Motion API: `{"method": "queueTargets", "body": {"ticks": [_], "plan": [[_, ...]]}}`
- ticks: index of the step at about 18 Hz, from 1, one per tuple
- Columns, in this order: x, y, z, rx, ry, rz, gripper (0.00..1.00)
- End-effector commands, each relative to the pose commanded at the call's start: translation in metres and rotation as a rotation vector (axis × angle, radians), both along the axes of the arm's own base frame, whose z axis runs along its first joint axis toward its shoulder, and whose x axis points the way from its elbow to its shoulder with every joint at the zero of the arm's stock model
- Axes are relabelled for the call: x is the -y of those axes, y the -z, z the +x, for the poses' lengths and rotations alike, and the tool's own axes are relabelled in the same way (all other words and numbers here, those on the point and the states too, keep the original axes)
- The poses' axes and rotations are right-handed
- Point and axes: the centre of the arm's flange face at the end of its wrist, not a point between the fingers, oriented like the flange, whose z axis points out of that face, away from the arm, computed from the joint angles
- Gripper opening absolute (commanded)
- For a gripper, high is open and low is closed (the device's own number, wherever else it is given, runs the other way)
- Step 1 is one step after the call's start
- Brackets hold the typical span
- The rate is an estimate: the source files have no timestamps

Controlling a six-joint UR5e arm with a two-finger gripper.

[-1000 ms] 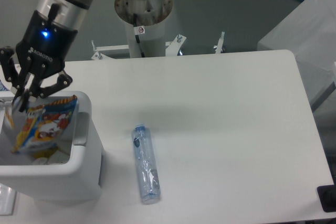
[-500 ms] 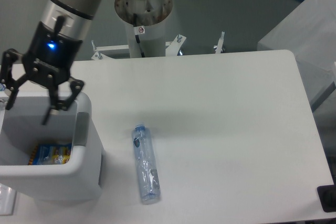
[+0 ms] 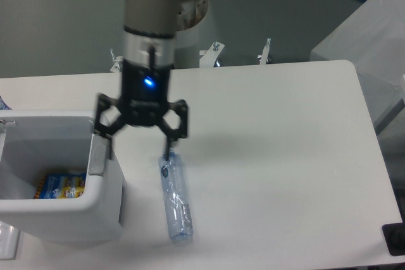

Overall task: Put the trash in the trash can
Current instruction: 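Move the open gripper over the clear water bottle and lower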

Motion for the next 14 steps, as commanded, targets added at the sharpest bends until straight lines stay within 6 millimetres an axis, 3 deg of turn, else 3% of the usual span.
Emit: {"method": "queueTargets", "body": {"ticks": [4, 12, 14], "plan": [[-0.008, 0.038, -0.020, 0.026, -0.016, -0.056, 1.00], [-0.027, 0.158, -0.046, 0.061, -0.026, -0.253, 1.00], [-0.036, 0.173, -0.053, 0.070, -0.024, -0.266, 1.00]]}}
